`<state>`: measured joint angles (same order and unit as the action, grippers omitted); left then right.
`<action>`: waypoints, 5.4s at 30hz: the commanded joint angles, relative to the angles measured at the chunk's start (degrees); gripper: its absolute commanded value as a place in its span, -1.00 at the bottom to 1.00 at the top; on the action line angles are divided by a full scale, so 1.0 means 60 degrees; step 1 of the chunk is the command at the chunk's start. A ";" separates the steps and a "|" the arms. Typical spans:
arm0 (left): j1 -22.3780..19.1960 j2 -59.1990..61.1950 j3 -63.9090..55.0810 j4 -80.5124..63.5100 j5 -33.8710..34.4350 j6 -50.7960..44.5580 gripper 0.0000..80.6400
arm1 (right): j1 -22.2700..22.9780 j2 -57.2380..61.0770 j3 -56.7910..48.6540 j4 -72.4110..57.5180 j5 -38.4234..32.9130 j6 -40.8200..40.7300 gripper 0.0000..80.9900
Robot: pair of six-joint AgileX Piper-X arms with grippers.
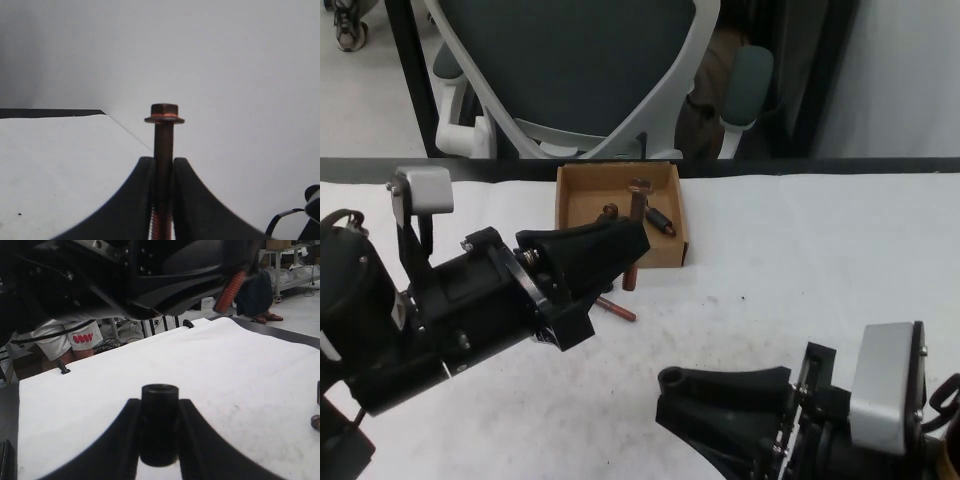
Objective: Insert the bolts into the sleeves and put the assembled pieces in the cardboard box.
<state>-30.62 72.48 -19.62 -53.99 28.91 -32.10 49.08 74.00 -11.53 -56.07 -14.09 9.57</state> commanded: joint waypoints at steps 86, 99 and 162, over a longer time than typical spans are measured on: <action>-0.0765 -0.0010 0.0006 -0.0466 0.1104 0.3642 -0.98 | -0.0687 0.0497 -0.0629 -0.0020 0.0013 -0.0694 -0.99; -0.0765 -0.0010 0.0006 -0.0466 0.1026 0.3313 -0.98 | -0.0687 0.0492 -0.0629 -0.0569 -0.0062 -0.0731 -0.99; -0.1000 0.0038 0.0966 -0.2758 -0.2011 0.2137 -0.98 | -0.0669 0.0492 -0.0629 -0.1738 -0.0207 -0.0283 -0.99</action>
<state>-36.33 72.89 -14.95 -65.73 18.40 -19.29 45.08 77.66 -15.11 -67.15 -15.08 7.78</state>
